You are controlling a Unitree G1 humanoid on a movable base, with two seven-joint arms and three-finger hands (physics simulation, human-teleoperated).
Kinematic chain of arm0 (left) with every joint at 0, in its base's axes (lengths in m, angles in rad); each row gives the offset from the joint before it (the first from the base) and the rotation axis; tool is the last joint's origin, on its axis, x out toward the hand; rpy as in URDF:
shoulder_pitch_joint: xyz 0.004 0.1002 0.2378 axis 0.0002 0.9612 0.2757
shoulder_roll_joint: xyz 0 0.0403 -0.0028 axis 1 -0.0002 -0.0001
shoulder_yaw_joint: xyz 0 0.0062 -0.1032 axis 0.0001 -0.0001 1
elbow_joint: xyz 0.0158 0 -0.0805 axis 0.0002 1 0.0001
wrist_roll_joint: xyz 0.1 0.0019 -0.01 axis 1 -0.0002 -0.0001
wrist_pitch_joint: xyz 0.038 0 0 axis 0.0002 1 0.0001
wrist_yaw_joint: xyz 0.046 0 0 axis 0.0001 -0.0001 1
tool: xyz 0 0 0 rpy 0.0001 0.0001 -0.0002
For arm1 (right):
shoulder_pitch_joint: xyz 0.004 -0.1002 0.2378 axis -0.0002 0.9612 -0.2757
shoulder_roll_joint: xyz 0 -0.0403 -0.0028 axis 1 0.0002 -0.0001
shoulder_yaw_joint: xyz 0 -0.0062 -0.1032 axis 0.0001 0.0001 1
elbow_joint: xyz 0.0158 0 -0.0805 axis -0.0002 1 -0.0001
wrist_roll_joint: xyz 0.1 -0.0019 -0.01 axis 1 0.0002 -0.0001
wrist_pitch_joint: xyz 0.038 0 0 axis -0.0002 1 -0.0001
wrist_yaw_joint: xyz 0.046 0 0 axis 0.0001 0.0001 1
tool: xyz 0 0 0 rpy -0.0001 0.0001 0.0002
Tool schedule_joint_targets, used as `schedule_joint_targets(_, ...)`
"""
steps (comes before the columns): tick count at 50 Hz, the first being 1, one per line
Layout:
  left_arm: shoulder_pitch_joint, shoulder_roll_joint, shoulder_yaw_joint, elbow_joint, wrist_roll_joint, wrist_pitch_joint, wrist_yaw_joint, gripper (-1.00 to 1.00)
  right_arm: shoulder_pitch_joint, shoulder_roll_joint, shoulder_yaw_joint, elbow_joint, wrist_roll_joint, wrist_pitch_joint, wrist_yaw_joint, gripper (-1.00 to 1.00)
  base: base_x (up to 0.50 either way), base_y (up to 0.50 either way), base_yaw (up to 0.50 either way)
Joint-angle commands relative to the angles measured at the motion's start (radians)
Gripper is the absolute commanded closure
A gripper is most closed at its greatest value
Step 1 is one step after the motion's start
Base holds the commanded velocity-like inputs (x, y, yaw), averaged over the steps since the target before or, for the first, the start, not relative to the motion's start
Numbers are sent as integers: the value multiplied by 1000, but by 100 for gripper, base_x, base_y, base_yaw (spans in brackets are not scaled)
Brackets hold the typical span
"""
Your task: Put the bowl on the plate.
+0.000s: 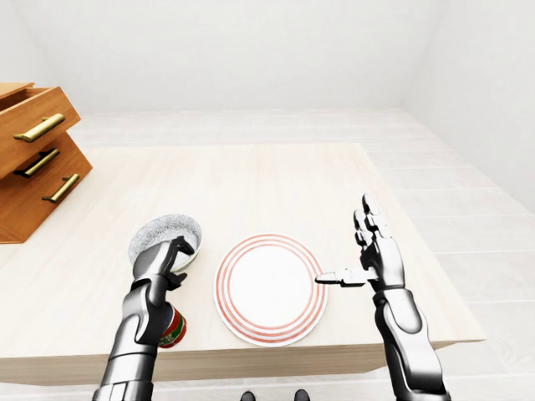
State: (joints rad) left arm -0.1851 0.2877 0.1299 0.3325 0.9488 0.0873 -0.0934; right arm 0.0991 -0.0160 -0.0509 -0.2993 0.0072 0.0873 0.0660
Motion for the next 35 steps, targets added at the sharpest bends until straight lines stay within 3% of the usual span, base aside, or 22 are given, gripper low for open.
schedule_joint_targets(1, 10, 0, 6, -15, -5, 0, -17, 11, -12, -2, -3, -22, 0, 0, 1, -100, 0, 0, 0)
schedule_joint_targets(6, 5, -2, 7, -17, -8, 0, -21, 15, -19, 0, 0, -21, -1, 0, 1, -100, 0, 0, 0)
schedule_joint_targets(9, 3, -3, 7, -16, -12, 0, -24, 37, -21, -1, -2, -26, 1, 0, 0, -100, 0, 0, 0)
schedule_joint_targets(22, -10, 5, 4, -16, -10, 0, -31, 43, -10, 1, -3, -46, 2, 0, 0, -100, 0, 0, 0)
schedule_joint_targets(35, -18, 14, 15, -47, -12, 0, -47, 73, -5, 1, -4, -49, 2, 0, 0, -100, 0, 0, 0)
